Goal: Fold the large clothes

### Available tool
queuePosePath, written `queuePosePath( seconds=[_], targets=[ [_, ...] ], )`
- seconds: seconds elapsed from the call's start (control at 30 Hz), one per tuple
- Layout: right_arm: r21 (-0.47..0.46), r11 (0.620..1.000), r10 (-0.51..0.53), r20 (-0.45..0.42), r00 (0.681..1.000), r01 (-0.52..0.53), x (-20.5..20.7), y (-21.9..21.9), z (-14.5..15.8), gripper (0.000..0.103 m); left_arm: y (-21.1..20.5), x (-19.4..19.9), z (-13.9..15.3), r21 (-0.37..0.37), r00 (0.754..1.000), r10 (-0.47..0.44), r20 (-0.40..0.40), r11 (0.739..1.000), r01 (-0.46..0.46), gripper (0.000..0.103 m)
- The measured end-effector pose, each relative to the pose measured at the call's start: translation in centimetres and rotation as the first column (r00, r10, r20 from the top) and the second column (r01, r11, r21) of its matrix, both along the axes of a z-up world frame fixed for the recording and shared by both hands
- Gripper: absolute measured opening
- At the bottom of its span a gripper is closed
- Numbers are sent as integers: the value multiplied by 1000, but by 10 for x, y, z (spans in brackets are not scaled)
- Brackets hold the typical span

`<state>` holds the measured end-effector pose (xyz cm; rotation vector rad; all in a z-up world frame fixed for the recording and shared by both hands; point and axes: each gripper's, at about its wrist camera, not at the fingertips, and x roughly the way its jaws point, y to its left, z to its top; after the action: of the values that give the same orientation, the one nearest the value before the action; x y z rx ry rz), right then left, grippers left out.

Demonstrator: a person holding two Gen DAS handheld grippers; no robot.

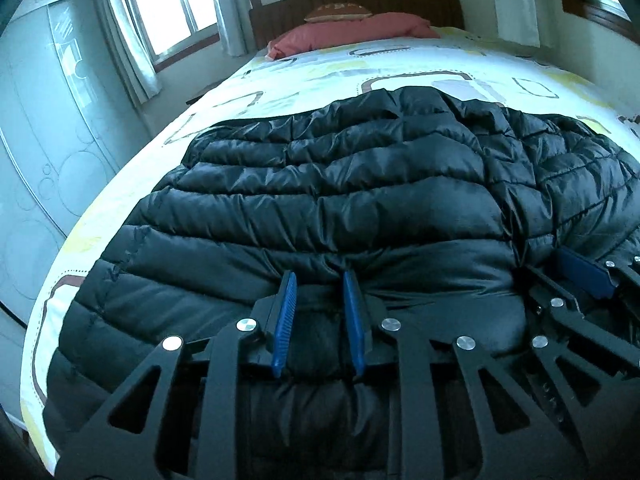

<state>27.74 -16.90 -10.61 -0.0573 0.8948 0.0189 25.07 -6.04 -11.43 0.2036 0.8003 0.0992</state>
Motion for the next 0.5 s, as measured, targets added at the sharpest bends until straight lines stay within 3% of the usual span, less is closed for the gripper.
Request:
queuePosePath(
  seconds=[0.23,0.4,0.5],
  targets=[
    [-3,1000,-2,28,1000,2,-6,1,-1,30,13,-5,6,-81,1000,-15,0,997,15,24],
    [-7,1000,-3,40,999,3,-10,2,-3,30,30,-21,19,-88,1000,-9,19,996,11,25],
    [-7,1000,-3,44,999,3,-12,3,-2,30,52,-28,32,-114,999,32,40,993,-27,32]
  ],
)
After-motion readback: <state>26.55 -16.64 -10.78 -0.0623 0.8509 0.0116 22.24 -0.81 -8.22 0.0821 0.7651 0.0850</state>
